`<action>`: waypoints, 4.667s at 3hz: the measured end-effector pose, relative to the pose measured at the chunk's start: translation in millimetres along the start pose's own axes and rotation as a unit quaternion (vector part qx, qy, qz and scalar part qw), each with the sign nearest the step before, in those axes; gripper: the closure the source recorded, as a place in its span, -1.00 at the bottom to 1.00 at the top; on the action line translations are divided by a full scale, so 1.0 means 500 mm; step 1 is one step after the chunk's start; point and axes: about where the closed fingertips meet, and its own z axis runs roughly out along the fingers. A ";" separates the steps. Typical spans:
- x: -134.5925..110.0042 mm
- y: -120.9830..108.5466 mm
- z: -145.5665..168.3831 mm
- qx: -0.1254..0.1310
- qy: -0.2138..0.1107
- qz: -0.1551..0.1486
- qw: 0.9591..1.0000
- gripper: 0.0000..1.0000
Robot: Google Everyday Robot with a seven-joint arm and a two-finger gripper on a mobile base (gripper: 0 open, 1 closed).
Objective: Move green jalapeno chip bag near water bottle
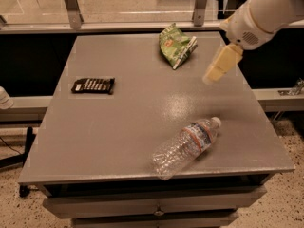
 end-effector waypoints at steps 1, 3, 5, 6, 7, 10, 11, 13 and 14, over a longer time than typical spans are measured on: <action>-0.019 -0.092 0.097 0.005 -0.058 0.046 0.997 -1.00; -0.059 -0.209 0.247 0.009 -0.146 0.097 0.984 -1.00; -0.082 -0.244 0.325 0.007 -0.148 0.077 0.986 -0.65; -0.077 -0.240 0.342 0.001 -0.139 0.072 0.988 -0.17; -0.086 -0.235 0.333 -0.005 -0.141 0.062 0.988 0.28; -0.117 -0.117 0.165 -0.097 -0.162 0.005 0.982 1.00; -0.083 -0.071 0.091 -0.133 -0.153 -0.003 0.979 1.00; 0.025 0.044 -0.022 -0.204 -0.128 0.014 0.971 1.00; 0.060 0.096 -0.032 -0.227 -0.126 0.029 0.965 1.00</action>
Offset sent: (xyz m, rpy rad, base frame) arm 0.1771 0.0259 -0.0602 0.4200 -0.0579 -0.1122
